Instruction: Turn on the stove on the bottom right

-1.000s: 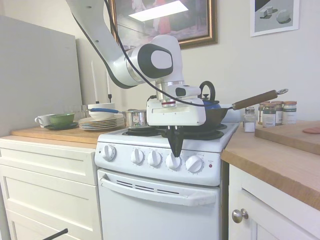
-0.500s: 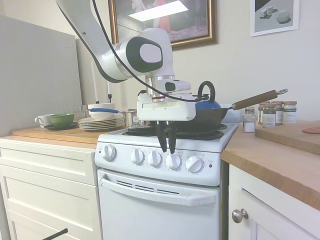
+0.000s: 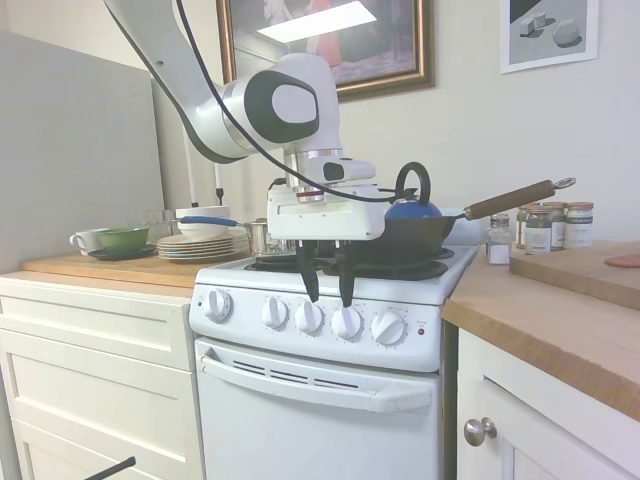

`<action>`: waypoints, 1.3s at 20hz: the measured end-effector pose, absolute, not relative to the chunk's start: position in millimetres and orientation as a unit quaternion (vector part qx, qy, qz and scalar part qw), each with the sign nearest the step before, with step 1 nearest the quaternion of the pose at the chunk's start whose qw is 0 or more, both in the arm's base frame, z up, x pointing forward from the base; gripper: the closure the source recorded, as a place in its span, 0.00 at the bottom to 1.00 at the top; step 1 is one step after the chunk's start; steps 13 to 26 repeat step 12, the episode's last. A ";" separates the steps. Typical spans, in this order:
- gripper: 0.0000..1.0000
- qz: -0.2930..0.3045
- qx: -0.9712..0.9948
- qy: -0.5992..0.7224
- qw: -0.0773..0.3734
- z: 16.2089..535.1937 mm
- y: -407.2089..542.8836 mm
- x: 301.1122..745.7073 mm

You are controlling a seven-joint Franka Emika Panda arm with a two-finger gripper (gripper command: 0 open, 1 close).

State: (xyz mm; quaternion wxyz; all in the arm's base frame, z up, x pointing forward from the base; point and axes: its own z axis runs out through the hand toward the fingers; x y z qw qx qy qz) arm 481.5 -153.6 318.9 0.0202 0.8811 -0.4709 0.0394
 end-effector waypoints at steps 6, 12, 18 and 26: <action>0.00 0.037 0.882 -0.469 0.021 316.5 -151.5 480.1; 0.00 0.036 0.883 -0.468 0.020 316.3 -150.6 480.0; 0.00 0.036 0.883 -0.468 0.020 316.3 -150.6 480.0; 0.00 0.036 0.883 -0.468 0.020 316.3 -150.6 480.0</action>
